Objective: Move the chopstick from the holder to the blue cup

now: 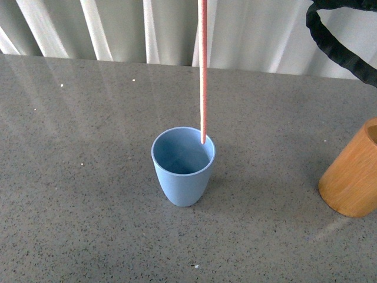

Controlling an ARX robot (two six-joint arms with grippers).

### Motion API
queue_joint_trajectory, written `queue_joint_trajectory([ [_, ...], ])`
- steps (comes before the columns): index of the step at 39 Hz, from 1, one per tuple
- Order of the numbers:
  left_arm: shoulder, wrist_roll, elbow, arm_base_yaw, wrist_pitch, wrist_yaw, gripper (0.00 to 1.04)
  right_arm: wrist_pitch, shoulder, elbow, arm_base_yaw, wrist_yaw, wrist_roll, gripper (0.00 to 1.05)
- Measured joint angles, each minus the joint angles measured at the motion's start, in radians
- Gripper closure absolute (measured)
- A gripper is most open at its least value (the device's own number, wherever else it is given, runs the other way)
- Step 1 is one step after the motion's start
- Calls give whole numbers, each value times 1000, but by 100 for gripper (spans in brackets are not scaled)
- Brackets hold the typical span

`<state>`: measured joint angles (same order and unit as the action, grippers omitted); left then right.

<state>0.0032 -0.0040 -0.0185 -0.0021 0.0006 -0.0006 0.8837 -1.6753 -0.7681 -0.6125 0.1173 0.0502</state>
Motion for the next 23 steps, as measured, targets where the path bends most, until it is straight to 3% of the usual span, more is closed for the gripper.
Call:
queue_joint_trajectory([
  [23, 0, 0, 0, 0, 0, 0, 7, 84, -128, -2, -9, -6, 31, 103],
])
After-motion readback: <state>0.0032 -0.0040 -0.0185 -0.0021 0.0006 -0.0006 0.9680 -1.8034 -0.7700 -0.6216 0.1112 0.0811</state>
